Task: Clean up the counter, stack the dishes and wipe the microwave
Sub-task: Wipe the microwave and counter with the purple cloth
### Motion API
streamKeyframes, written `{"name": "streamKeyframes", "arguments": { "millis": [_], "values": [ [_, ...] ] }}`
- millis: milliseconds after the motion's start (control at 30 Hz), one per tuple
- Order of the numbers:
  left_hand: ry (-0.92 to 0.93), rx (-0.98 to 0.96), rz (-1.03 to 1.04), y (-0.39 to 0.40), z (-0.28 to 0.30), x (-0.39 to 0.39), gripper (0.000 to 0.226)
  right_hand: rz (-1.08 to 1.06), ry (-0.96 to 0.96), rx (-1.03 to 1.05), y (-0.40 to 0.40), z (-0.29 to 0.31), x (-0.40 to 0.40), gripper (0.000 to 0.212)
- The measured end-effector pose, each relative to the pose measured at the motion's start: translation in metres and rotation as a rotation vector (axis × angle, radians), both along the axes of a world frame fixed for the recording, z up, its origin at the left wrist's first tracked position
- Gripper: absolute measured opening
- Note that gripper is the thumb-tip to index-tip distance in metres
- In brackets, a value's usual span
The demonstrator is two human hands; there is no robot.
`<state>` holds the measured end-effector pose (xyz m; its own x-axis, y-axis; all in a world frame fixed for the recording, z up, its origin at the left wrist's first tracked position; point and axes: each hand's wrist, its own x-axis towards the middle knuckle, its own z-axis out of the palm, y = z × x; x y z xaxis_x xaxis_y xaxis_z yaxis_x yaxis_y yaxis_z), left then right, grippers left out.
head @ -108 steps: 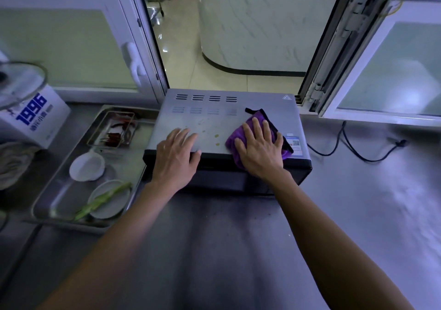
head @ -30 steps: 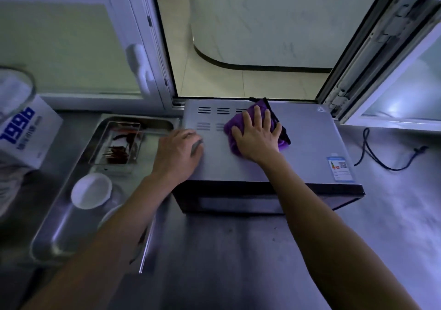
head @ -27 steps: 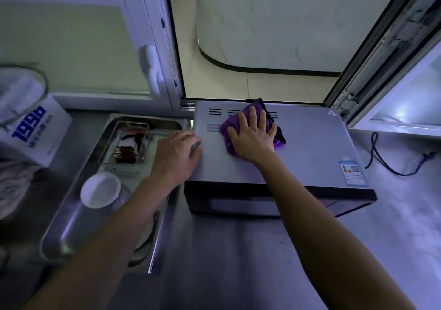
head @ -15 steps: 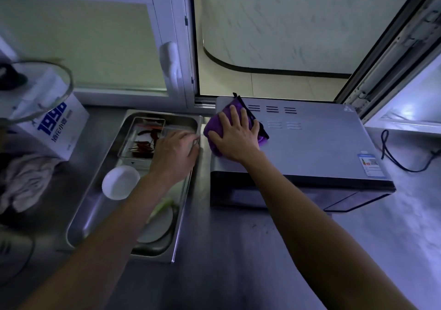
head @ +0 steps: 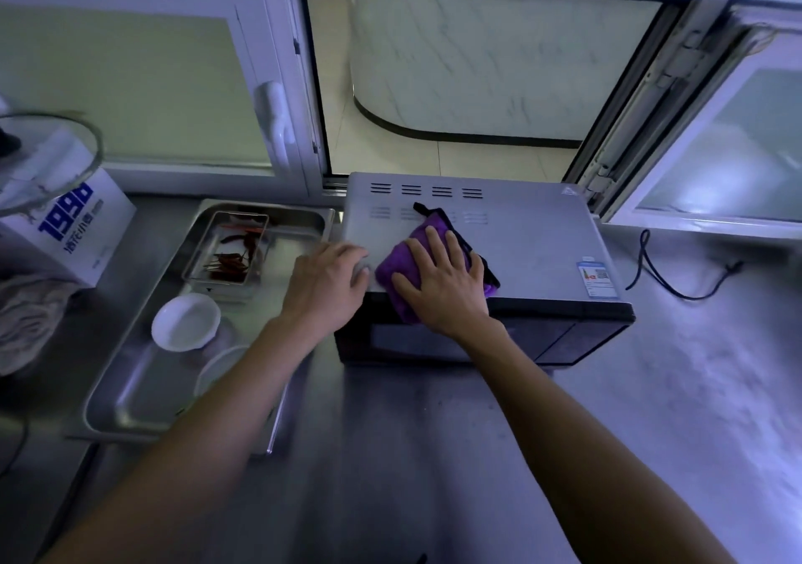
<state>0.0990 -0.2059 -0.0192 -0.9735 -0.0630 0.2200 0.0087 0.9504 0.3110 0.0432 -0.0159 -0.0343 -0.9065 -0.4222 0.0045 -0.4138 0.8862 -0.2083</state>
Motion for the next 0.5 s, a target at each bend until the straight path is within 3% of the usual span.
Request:
{"name": "streamKeyframes", "arguments": {
  "millis": [500],
  "values": [
    [-0.021, -0.077, -0.137, 0.161, -0.004, -0.029, 0.031, -0.171, 0.03, -0.022, 0.178, -0.007, -0.022, 0.07]
  ]
}}
